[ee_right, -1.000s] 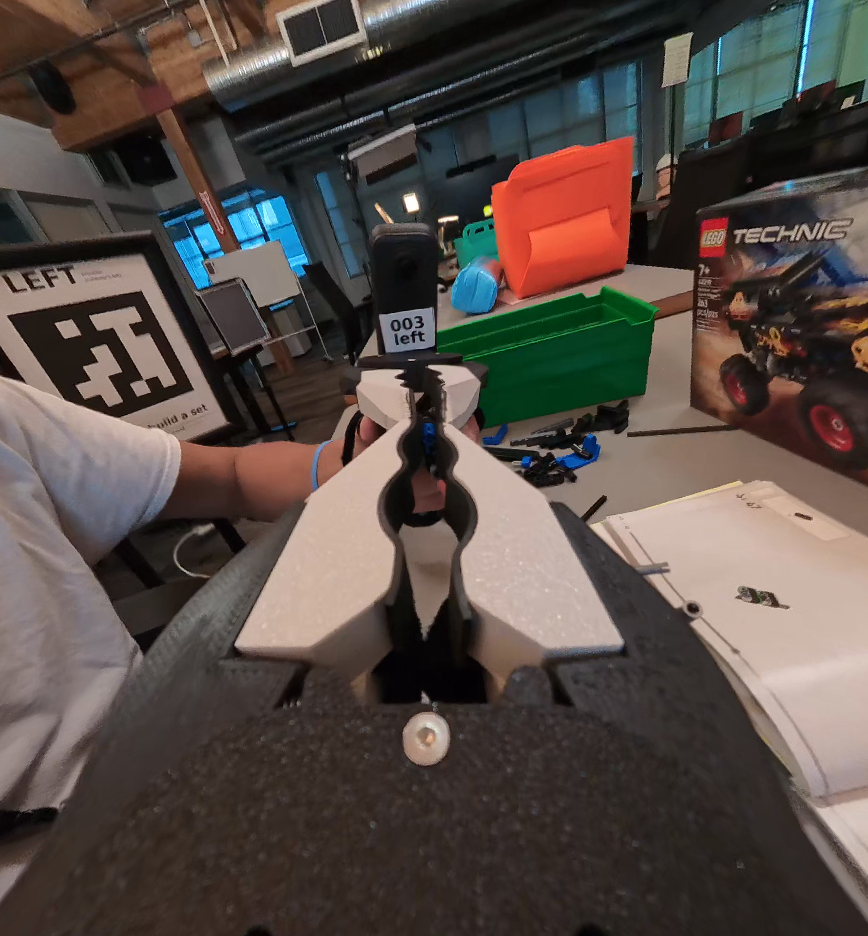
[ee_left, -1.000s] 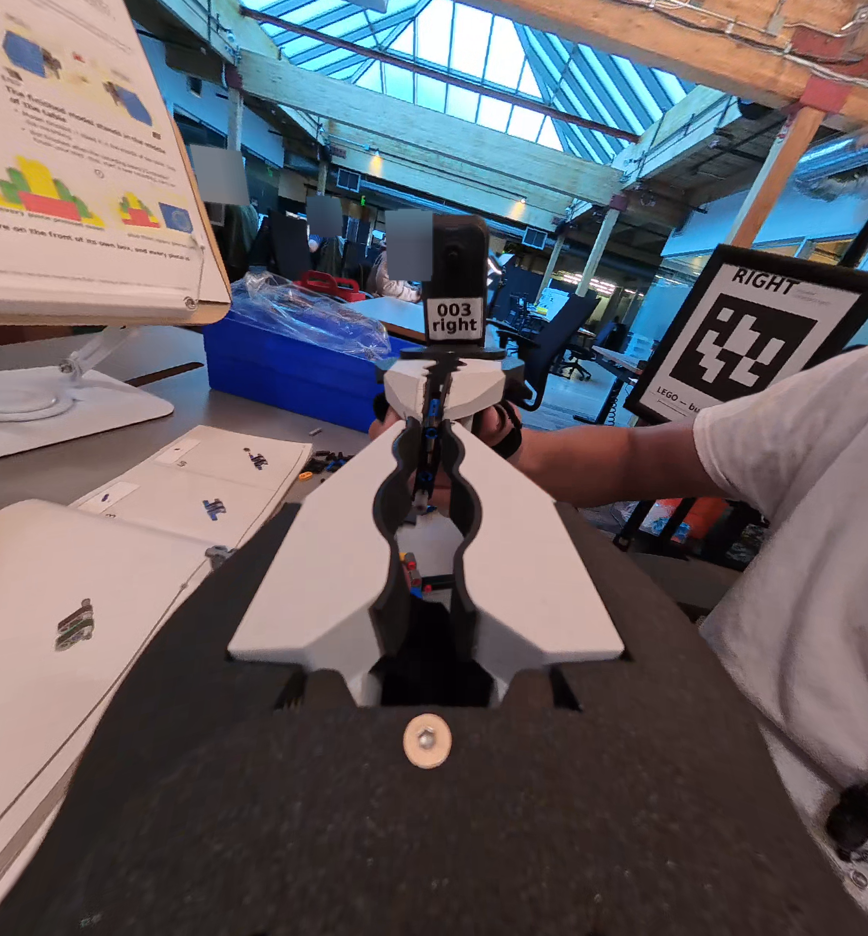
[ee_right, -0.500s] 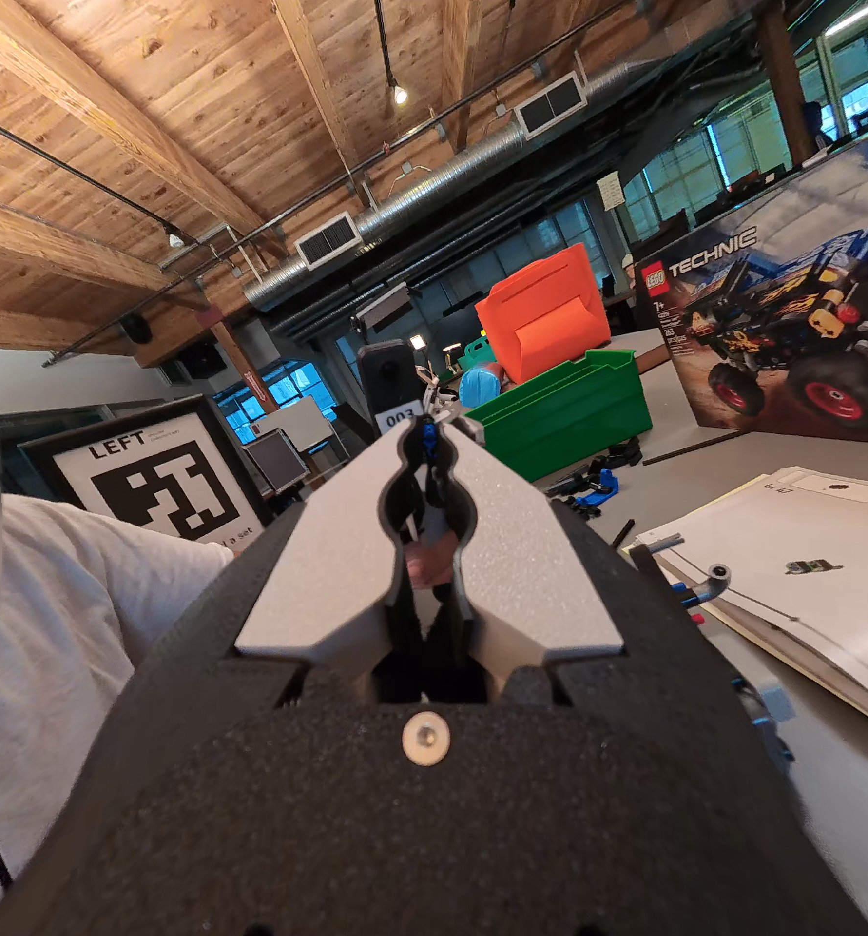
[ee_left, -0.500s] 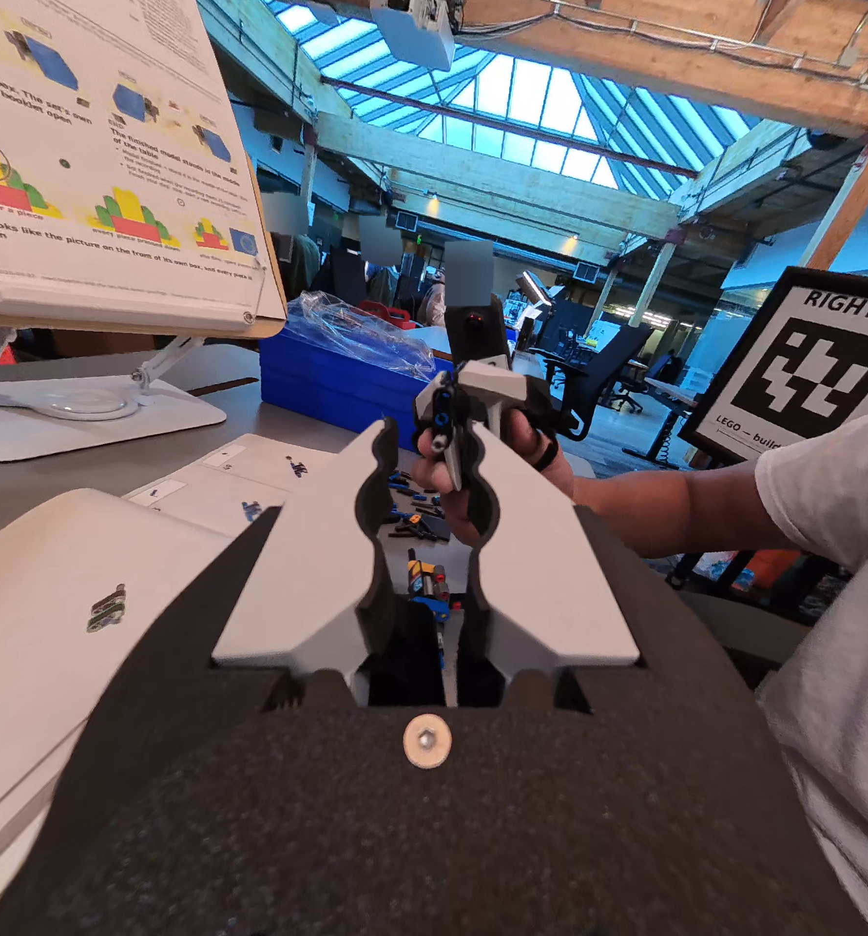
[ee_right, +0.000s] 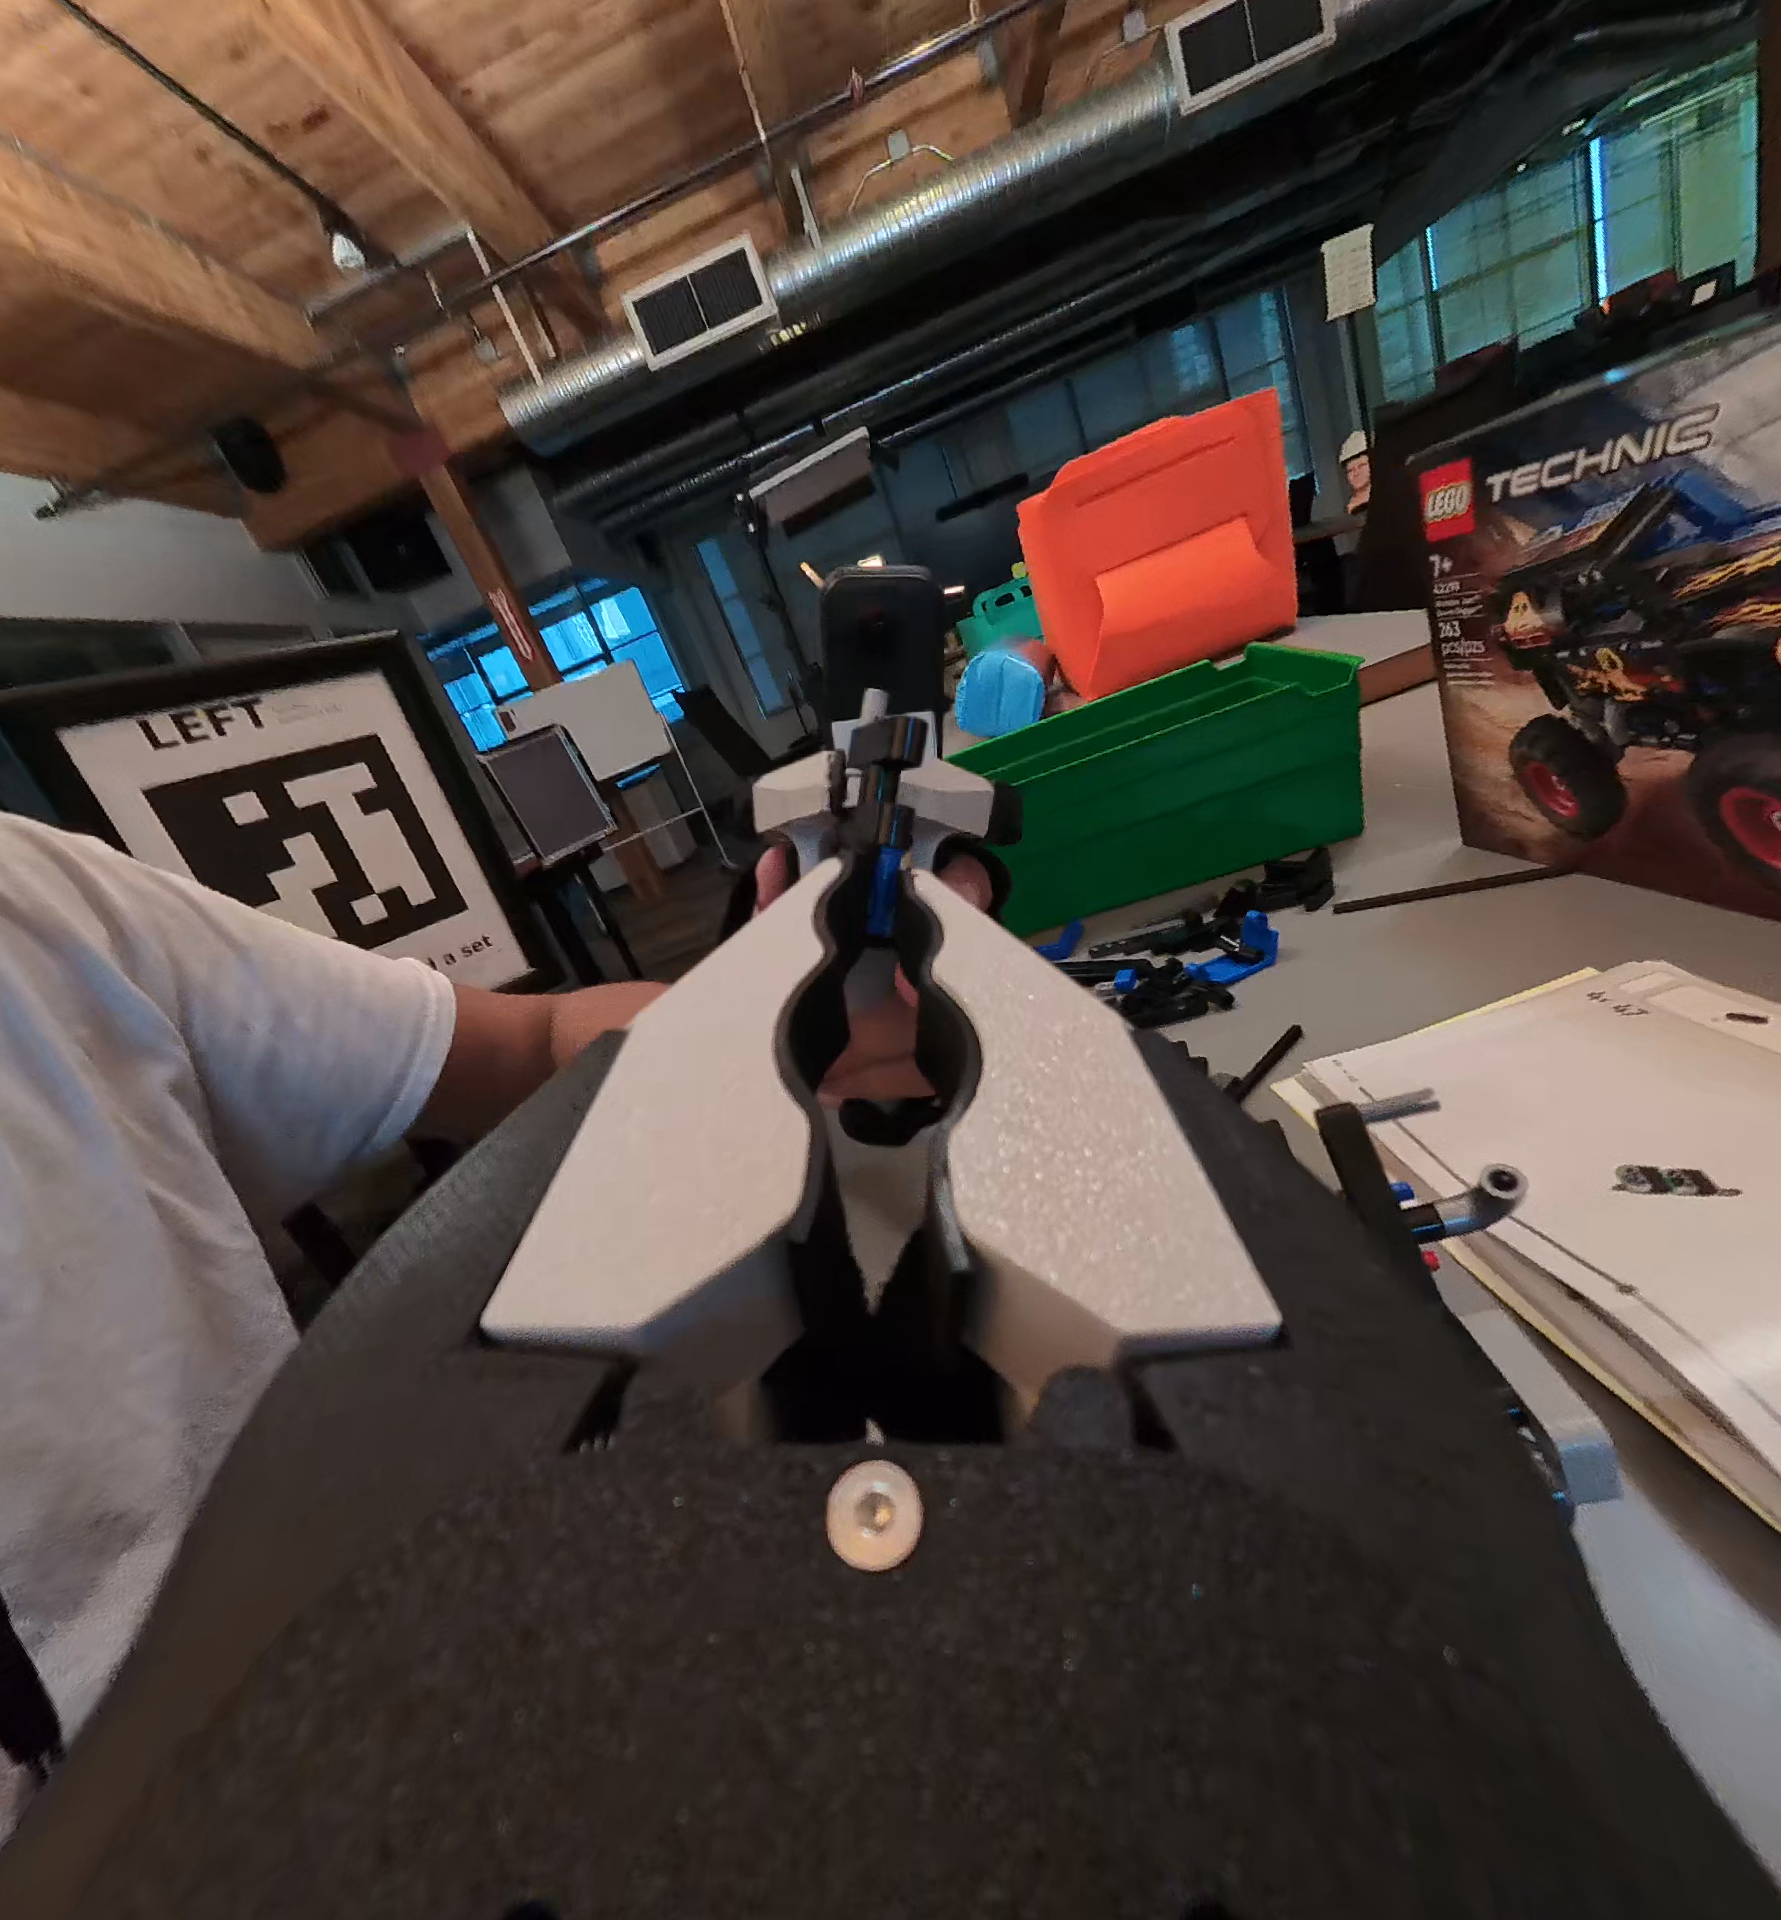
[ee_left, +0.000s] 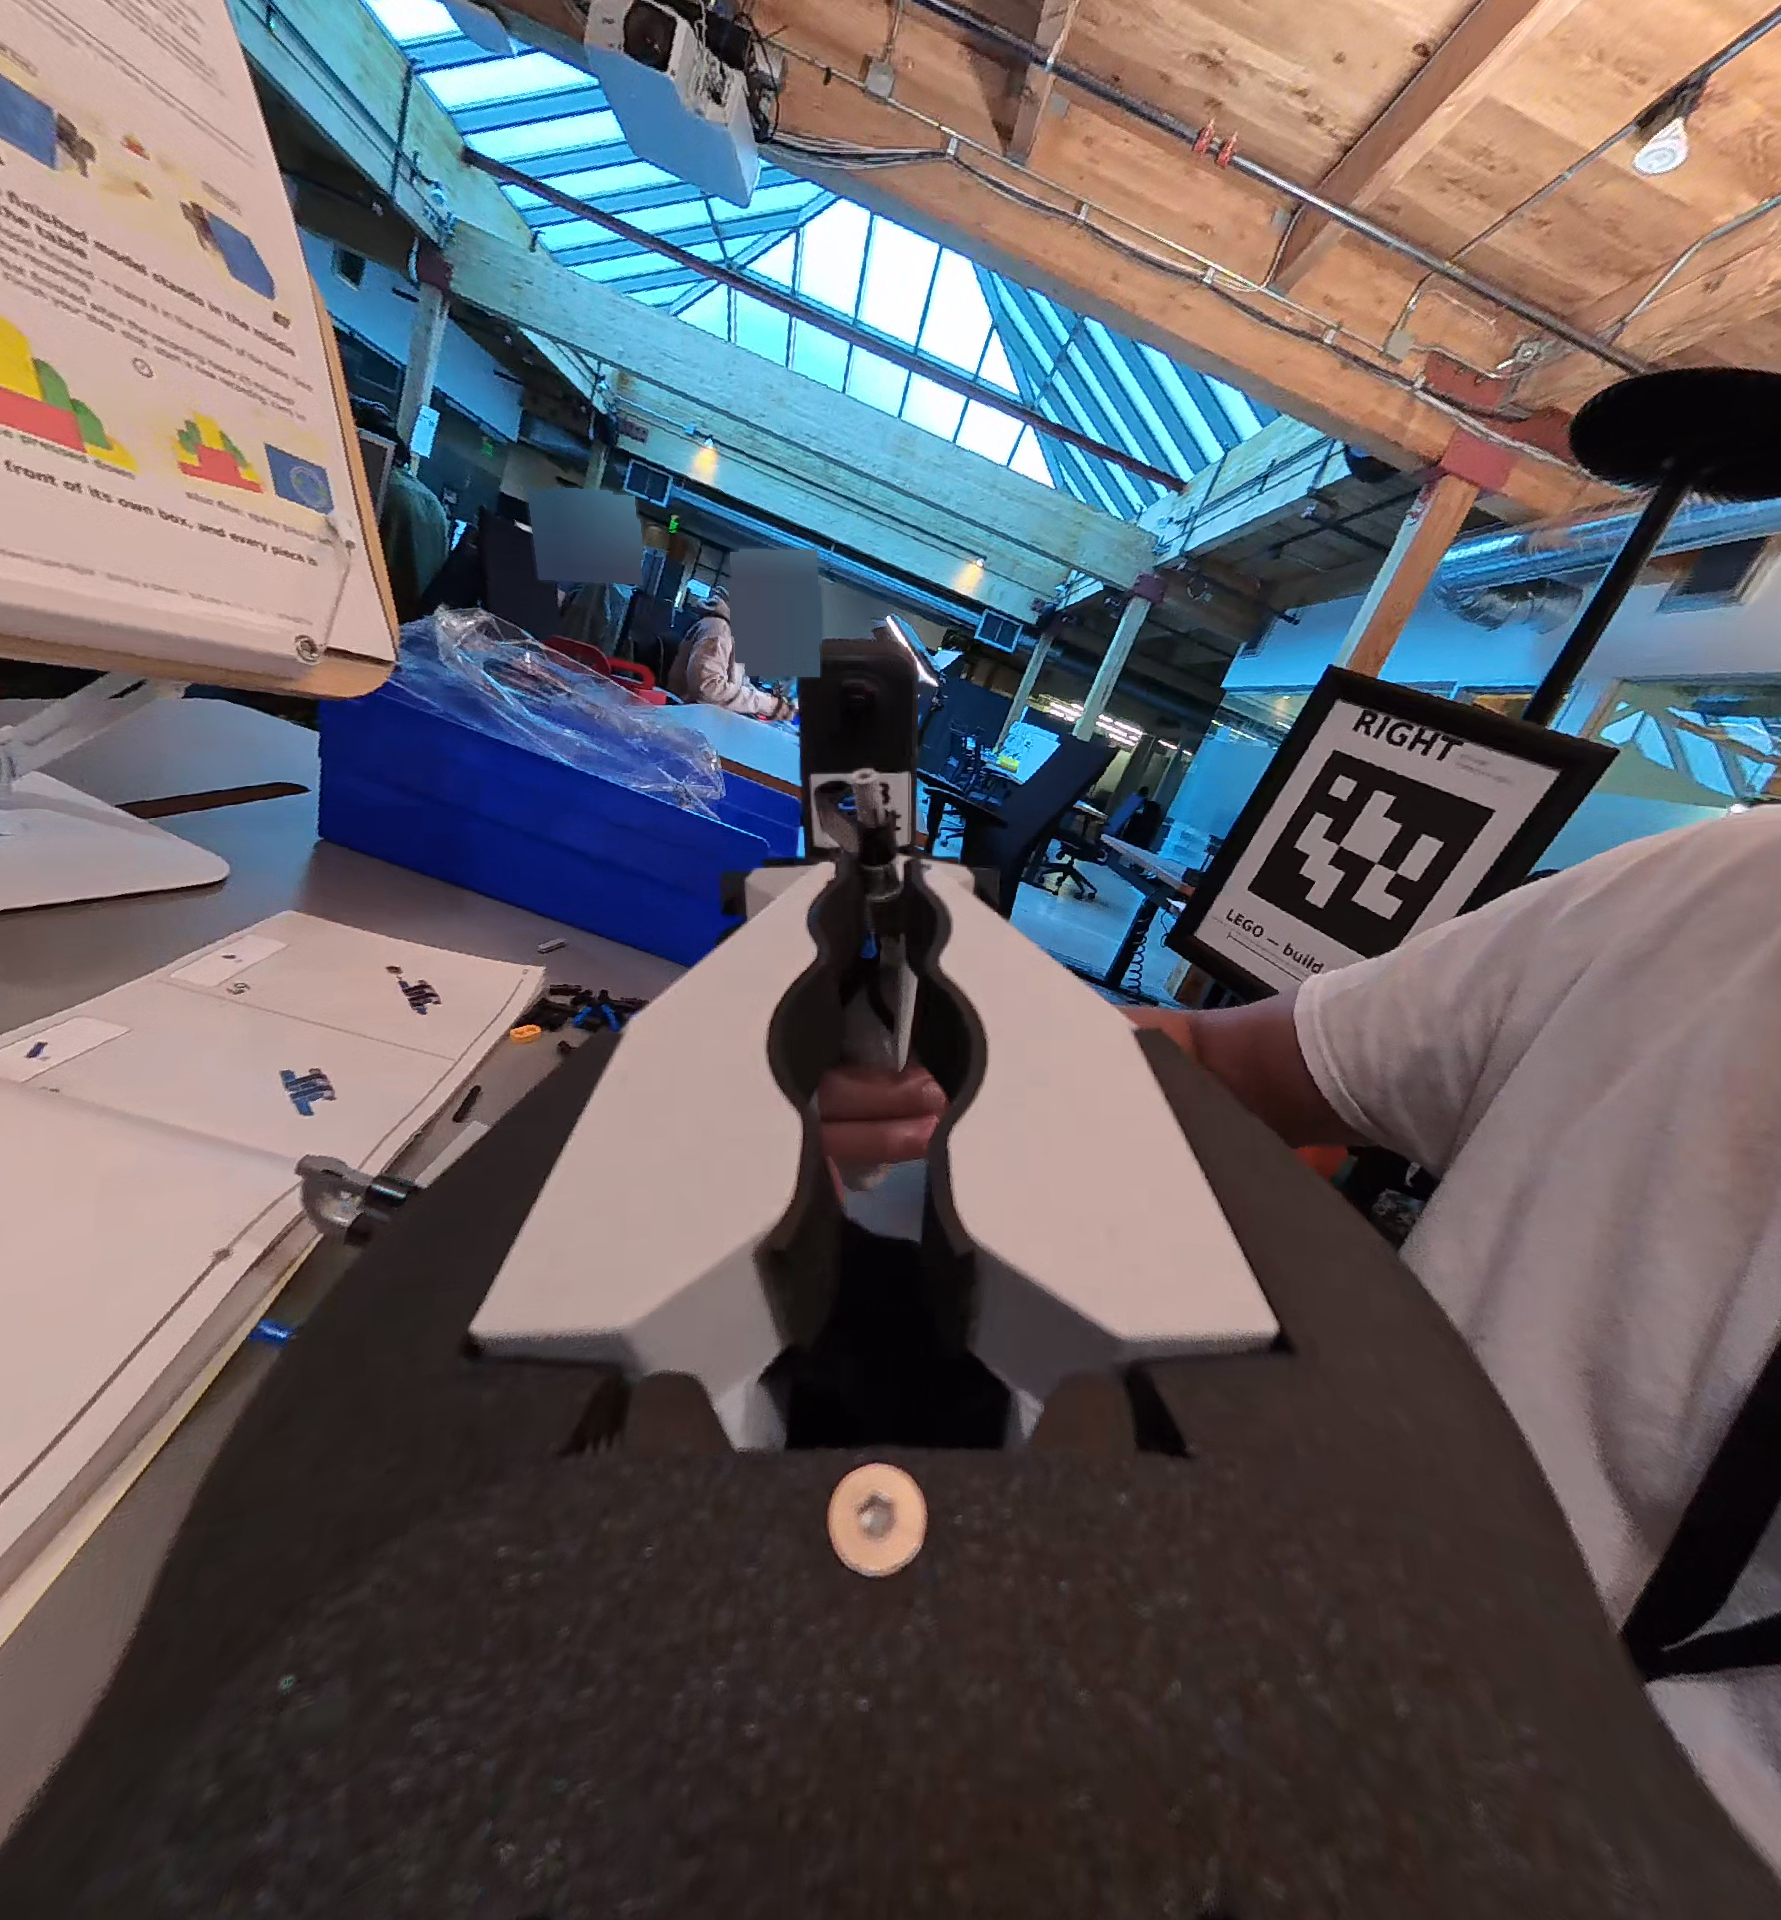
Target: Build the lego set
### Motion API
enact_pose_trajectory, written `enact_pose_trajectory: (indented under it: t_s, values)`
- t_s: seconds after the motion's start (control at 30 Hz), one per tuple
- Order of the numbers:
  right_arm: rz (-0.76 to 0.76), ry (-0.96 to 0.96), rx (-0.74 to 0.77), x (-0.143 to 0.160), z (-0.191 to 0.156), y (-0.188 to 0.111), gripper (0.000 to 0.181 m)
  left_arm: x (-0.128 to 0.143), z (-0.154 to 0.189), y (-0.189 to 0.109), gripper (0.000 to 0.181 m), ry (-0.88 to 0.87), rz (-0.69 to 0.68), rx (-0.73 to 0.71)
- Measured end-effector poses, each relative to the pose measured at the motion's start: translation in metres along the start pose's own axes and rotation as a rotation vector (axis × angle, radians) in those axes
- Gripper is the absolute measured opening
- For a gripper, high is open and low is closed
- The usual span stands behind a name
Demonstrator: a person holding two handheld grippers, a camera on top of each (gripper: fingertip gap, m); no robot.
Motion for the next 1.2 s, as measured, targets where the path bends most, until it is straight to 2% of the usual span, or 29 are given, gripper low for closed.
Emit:
enact_pose_trajectory:
  t_s: [0.13, 0.23, 0.37, 0.47, 0.6, 0.67, 0.73, 0.97, 1.03, 1.2]
  values:
    - [-0.015, -0.067, 0.038, -0.007, -0.005, -0.002, 0.003, 0.000, 0.000, 0.000, 0.006, 0.032, -0.017, -0.022]
    - [-0.027, -0.194, 0.117, -0.009, -0.008, -0.005, 0.002, 0.002, -0.001, 0.001, 0.009, 0.084, -0.036, -0.081]
    - [-0.051, -0.347, 0.174, -0.003, -0.016, -0.001, 0.002, 0.000, -0.003, 0.000, 0.017, 0.047, -0.009, -0.095]
    - [-0.022, -0.371, 0.206, -0.004, -0.019, 0.000, 0.003, 0.000, -0.004, -0.001, 0.017, 0.032, -0.005, -0.098]
    - [-0.016, -0.356, 0.200, -0.004, -0.017, -0.001, 0.002, 0.006, -0.004, 0.004, 0.018, 0.020, -0.045, -0.069]
    - [-0.035, -0.358, 0.199, -0.001, -0.017, 0.001, 0.002, 0.007, -0.002, 0.005, 0.007, 0.035, -0.047, -0.071]
    - [-0.040, -0.344, 0.194, 0.000, -0.015, 0.001, 0.002, 0.006, -0.001, 0.005, 0.005, 0.063, -0.049, -0.081]
    - [-0.017, -0.215, 0.091, -0.001, -0.011, 0.001, 0.004, 0.006, 0.000, 0.004, 0.006, 0.053, -0.023, -0.041]
    - [-0.066, -0.220, 0.095, 0.002, -0.010, 0.003, 0.004, 0.006, 0.001, 0.004, 0.006, 0.063, -0.026, -0.034]
    - [-0.067, -0.216, 0.056, 0.001, -0.012, 0.002, 0.002, 0.003, 0.005, 0.005, 0.006, 0.092, -0.044, -0.032]
Point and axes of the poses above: each gripper's, where its closed fingertips meet, y out along the fingers, x out of its underside, z = x × y across the jaws, the point moved 10 cm from there along -y, back along the fingers
